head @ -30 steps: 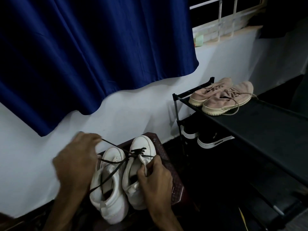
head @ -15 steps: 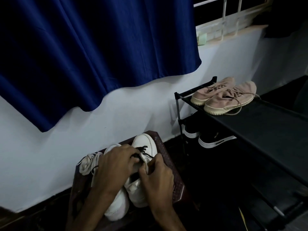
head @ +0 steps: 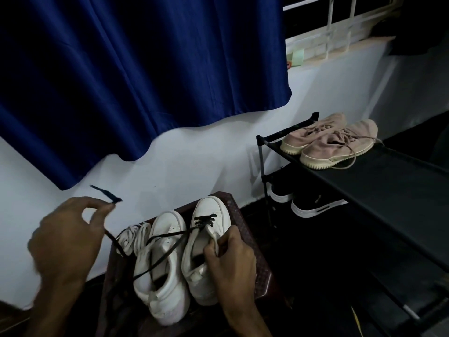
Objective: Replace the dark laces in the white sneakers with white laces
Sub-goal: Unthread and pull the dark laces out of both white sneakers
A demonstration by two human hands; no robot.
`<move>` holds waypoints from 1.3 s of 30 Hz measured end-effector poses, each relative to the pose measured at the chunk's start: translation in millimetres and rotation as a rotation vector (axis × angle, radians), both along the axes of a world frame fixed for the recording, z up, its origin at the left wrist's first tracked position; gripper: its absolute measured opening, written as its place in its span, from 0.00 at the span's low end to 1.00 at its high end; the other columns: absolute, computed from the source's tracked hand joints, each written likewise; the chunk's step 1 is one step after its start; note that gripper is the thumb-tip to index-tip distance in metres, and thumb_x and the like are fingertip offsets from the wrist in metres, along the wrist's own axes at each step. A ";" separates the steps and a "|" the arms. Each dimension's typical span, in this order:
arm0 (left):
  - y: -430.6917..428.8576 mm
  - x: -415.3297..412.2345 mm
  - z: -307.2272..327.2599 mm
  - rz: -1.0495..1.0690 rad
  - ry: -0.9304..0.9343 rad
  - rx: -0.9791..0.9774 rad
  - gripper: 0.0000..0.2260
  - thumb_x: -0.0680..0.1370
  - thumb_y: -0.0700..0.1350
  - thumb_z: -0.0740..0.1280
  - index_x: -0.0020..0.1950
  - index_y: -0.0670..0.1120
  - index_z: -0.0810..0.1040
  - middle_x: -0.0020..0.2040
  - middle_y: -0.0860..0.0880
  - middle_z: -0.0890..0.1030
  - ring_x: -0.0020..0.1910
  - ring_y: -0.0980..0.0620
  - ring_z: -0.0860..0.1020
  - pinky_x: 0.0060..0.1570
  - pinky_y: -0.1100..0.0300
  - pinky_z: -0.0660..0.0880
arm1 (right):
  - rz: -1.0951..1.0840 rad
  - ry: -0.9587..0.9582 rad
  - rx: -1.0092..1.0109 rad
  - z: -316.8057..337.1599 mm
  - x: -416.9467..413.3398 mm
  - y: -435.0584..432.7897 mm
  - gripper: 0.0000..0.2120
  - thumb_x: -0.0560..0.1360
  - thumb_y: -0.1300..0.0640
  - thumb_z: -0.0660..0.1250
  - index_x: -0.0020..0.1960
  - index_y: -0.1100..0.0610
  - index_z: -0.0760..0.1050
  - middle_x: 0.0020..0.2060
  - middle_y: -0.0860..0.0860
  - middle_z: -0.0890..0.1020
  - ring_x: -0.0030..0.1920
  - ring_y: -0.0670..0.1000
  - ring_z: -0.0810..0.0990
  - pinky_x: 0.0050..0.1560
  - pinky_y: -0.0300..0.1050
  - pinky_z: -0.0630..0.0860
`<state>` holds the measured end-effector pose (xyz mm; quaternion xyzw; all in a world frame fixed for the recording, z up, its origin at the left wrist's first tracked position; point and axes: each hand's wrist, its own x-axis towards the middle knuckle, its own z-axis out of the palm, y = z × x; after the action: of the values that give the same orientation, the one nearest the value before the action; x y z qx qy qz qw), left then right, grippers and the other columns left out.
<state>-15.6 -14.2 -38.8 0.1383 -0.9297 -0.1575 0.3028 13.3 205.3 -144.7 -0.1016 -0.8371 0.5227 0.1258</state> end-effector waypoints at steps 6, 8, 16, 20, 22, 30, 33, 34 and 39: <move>44.1 24.5 -17.1 -0.145 -0.224 0.017 0.10 0.74 0.54 0.71 0.54 0.58 0.76 0.51 0.59 0.79 0.41 0.48 0.79 0.43 0.54 0.72 | 0.032 -0.002 0.128 0.6 -3.7 8.1 0.12 0.72 0.43 0.63 0.44 0.51 0.66 0.38 0.48 0.81 0.43 0.54 0.80 0.42 0.48 0.74; 62.4 29.0 -29.9 -0.209 -0.201 0.034 0.11 0.74 0.53 0.71 0.55 0.57 0.77 0.54 0.57 0.78 0.48 0.48 0.79 0.45 0.55 0.71 | 0.069 0.004 0.197 4.1 -4.4 18.2 0.13 0.72 0.42 0.63 0.43 0.51 0.67 0.37 0.48 0.81 0.43 0.53 0.81 0.42 0.48 0.75; 101.4 17.8 -62.2 -0.398 -0.317 0.006 0.17 0.73 0.65 0.64 0.57 0.59 0.78 0.54 0.63 0.79 0.53 0.61 0.78 0.49 0.61 0.72 | 0.269 -0.004 0.341 19.6 -22.9 64.3 0.15 0.68 0.39 0.70 0.39 0.47 0.69 0.32 0.44 0.79 0.35 0.44 0.78 0.39 0.47 0.76; 96.3 17.4 -63.3 -0.446 -0.325 0.163 0.13 0.74 0.63 0.67 0.53 0.58 0.79 0.49 0.64 0.82 0.51 0.66 0.78 0.50 0.66 0.72 | 0.450 0.146 0.345 24.2 -41.4 63.9 0.08 0.73 0.43 0.69 0.49 0.44 0.76 0.41 0.41 0.76 0.41 0.40 0.76 0.44 0.41 0.75; 90.5 14.4 -62.9 -0.480 -0.324 0.259 0.09 0.73 0.58 0.71 0.50 0.58 0.80 0.47 0.64 0.82 0.49 0.66 0.79 0.52 0.63 0.75 | 0.619 0.151 0.415 24.7 -53.8 56.5 0.10 0.75 0.47 0.69 0.56 0.44 0.78 0.46 0.41 0.72 0.47 0.42 0.74 0.51 0.39 0.72; 60.0 6.5 -51.3 -0.444 -0.234 0.228 0.05 0.72 0.56 0.72 0.41 0.56 0.80 0.42 0.58 0.76 0.44 0.61 0.77 0.48 0.54 0.76 | 0.613 -0.089 -0.329 37.3 -78.2 56.2 0.08 0.80 0.59 0.64 0.44 0.61 0.77 0.38 0.55 0.77 0.39 0.50 0.73 0.41 0.41 0.70; 54.7 11.5 -54.1 -0.365 -0.312 0.089 0.13 0.73 0.65 0.65 0.44 0.56 0.79 0.44 0.57 0.73 0.48 0.56 0.76 0.48 0.55 0.74 | 0.410 -0.305 -0.846 38.1 -85.0 60.7 0.09 0.82 0.55 0.58 0.49 0.60 0.73 0.38 0.55 0.77 0.37 0.50 0.77 0.38 0.42 0.75; 56.4 12.5 -53.7 -0.332 -0.281 0.058 0.12 0.74 0.63 0.64 0.46 0.56 0.78 0.45 0.57 0.72 0.50 0.54 0.76 0.48 0.55 0.73 | 0.332 -0.323 -0.872 38.0 -86.4 61.4 0.09 0.82 0.55 0.58 0.46 0.58 0.72 0.37 0.53 0.78 0.35 0.49 0.78 0.35 0.40 0.75; 82.8 7.2 -47.3 -0.481 -0.210 0.118 0.07 0.77 0.57 0.66 0.48 0.55 0.78 0.49 0.57 0.75 0.52 0.55 0.76 0.48 0.55 0.73 | 0.143 -0.231 -0.573 18.2 -82.4 55.3 0.06 0.80 0.59 0.63 0.47 0.61 0.75 0.36 0.54 0.81 0.36 0.52 0.78 0.37 0.45 0.74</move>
<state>-8.4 68.7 -86.0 -0.0538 -0.9514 -0.2634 0.1500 -69.1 260.5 -126.6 -0.1327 -0.6696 0.7296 -0.0409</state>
